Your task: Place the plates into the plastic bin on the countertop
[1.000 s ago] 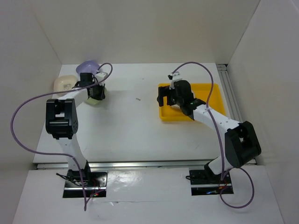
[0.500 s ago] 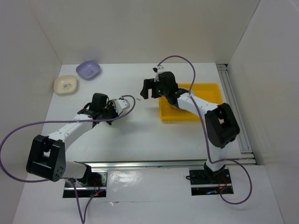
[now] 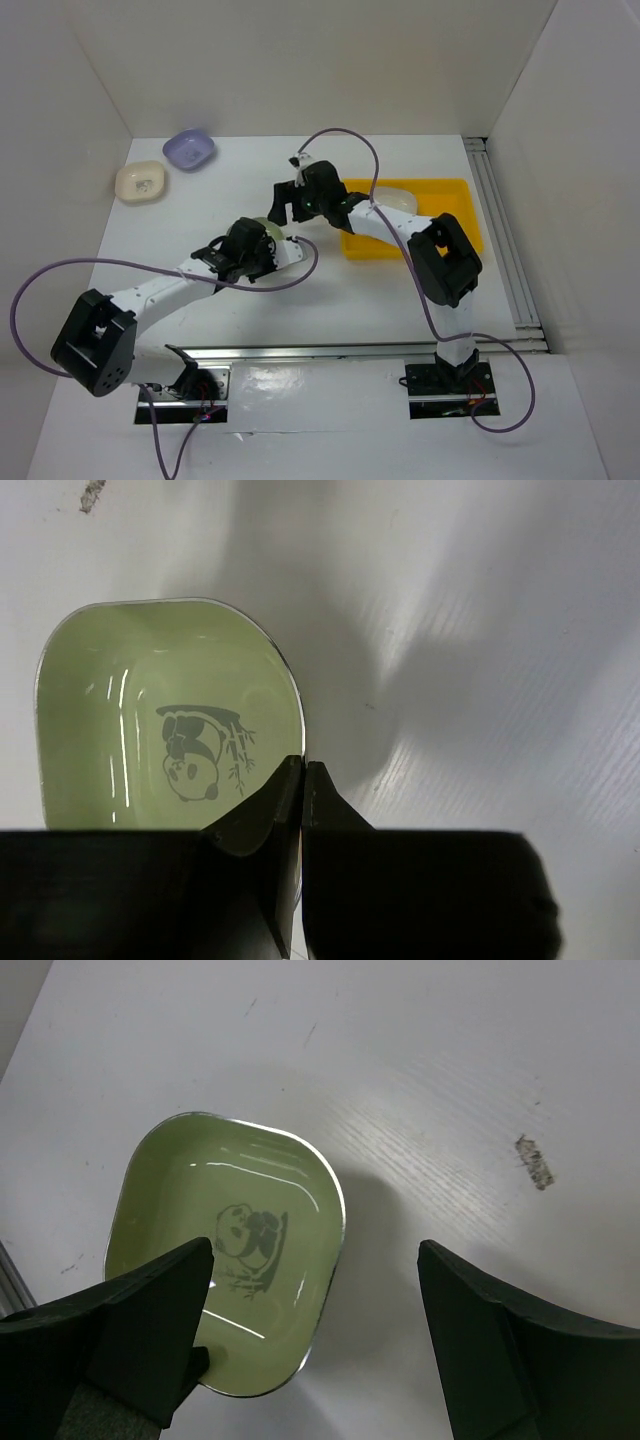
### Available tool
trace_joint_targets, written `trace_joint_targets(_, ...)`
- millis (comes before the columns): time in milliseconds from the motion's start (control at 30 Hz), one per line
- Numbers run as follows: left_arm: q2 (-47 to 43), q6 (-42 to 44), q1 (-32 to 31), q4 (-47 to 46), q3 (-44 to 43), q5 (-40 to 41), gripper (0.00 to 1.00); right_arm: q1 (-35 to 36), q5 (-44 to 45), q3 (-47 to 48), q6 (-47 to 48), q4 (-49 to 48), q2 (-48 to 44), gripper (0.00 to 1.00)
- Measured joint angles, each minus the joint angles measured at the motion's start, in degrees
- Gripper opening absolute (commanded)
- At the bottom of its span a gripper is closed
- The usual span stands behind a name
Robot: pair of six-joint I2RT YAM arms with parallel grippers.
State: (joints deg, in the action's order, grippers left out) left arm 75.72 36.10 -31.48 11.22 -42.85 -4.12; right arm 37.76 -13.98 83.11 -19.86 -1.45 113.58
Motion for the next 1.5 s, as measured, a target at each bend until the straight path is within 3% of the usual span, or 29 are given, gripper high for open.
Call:
trace_joint_targets(200,0.0,-0.1,-1.8,-1.0,-1.1,3.0,0.0,1.0,-1.2,-1.3,0.0,1.4,0.5,0.87)
trace_joint_targets(400,-0.4,-0.3,-3.2,-1.6,-4.0,4.3,0.0,1.3,-1.8,-1.8,-0.1,1.9,2.1,0.68)
trace_joint_targets(467,-0.6,-0.5,-3.7,-1.8,-4.7,4.5,0.0,1.4,-2.0,-1.9,-0.1,2.1,2.2,0.5)
trace_joint_targets(500,-0.7,-0.6,-3.7,-1.6,-4.8,4.5,0.0,1.4,-2.3,-1.8,0.0,2.0,2.2,0.33)
trace_joint_targets(533,-0.7,-0.6,-3.7,-1.3,-4.8,4.5,0.0,1.4,-2.6,-1.8,-0.3,1.7,2.2,0.0)
trace_joint_targets(600,-0.7,-1.8,-3.8,0.0,-4.9,4.0,0.0,1.5,-2.6,-1.7,-1.8,1.0,2.2,0.0)
trace_joint_targets(633,-0.5,-2.1,-4.0,0.0,-5.0,4.4,0.07,1.7,-2.3,-1.4,-2.3,1.0,2.2,0.0)
trace_joint_targets(700,-0.5,-3.3,-4.2,1.2,-5.9,4.9,0.4,1.9,-1.7,-1.3,-2.9,1.1,2.0,0.0)
trace_joint_targets(733,-0.5,-3.3,-4.2,1.8,-6.4,4.7,0.71,1.9,-1.2,-1.2,-3.1,1.1,1.9,0.0)
trace_joint_targets(833,-0.5,-5.1,-4.2,2.5,-9.1,5.0,0.88,1.7,3.0,-1.1,-2.9,2.7,1.6,0.0)
trace_joint_targets(1033,-3.1,-9.6,-4.0,5.7,-18.3,1.4,0.89,-1.4,12.5,-3.0,-5.2,4.9,-2.4,0.0)
trace_joint_targets(1233,-6.3,-14.7,-0.9,8.3,-22.2,-0.8,0.92,-12.0,19.1,-8.5,-5.0,6.8,-14.8,0.0)
trace_joint_targets(1267,-6.3,-15.8,0.2,8.5,-22.4,-0.7,1.0,-14.0,20.7,-9.1,-4.5,7.3,-16.9,0.0)
trace_joint_targets(1500,2.1,-24.7,7.2,11.0,-29.8,7.6,1.0,-24.5,26.9,-16.5,-2.1,8.6,-24.7,0.0)
